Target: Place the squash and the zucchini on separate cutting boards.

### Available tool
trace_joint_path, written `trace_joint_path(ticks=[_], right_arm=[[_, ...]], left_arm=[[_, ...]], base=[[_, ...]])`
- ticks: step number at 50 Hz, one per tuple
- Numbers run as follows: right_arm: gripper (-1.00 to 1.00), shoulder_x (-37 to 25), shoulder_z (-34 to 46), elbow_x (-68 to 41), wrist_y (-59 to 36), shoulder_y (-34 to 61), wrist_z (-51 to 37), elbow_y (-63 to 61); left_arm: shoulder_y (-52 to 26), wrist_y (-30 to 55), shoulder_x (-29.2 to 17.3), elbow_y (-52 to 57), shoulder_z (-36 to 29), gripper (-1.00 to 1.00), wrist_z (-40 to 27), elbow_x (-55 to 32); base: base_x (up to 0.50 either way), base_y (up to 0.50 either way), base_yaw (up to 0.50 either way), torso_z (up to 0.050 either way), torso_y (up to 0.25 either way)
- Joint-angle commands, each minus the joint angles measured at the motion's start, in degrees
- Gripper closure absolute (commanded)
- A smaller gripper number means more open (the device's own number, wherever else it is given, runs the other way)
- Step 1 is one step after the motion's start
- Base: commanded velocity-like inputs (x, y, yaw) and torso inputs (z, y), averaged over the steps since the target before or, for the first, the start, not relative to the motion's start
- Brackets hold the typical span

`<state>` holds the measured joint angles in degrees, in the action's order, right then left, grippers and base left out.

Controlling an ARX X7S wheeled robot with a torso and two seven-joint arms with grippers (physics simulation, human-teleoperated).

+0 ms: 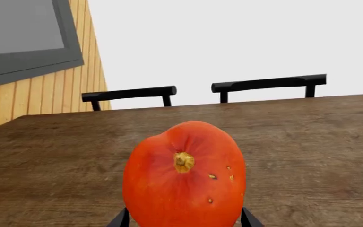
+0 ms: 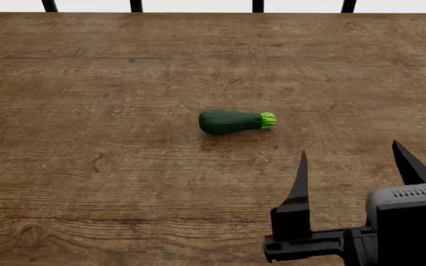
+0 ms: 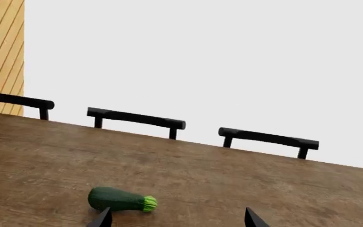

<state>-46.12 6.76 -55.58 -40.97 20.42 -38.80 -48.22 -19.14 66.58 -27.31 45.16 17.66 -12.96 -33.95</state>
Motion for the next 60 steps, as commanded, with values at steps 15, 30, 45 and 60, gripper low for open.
trace_joint_path(ticks=[15, 30, 45, 60], right_arm=[[-1.00, 22.86, 52.04, 18.93, -14.45, 71.25, 52.14, 72.68], [-1.00, 46.09, 78.90, 39.87, 15.61, 79.79, 82.95, 116.78], [-1.00, 45.96, 82.15, 42.20, 13.00, 79.52, 90.14, 110.13], [-1.00, 46.11, 81.66, 43.08, 15.42, 79.70, 84.60, 111.26]], left_arm=[[0.42, -0.78, 0.00, 0.12, 2.72, 1.00, 0.04, -2.88], [0.34, -0.99, -0.14, 0.87, 4.99, 1.00, 0.35, -4.56], [2.18, -6.49, -0.47, -1.50, 3.91, 1.00, 1.83, -1.91], [5.51, -14.05, -2.13, 1.16, 2.90, 1.00, 4.31, 1.35]], base=[[0.00, 0.00, 0.00, 0.000, 0.000], [0.00, 0.00, 0.00, 0.000, 0.001], [0.00, 0.00, 0.00, 0.000, 0.000], [0.00, 0.00, 0.00, 0.000, 0.001]])
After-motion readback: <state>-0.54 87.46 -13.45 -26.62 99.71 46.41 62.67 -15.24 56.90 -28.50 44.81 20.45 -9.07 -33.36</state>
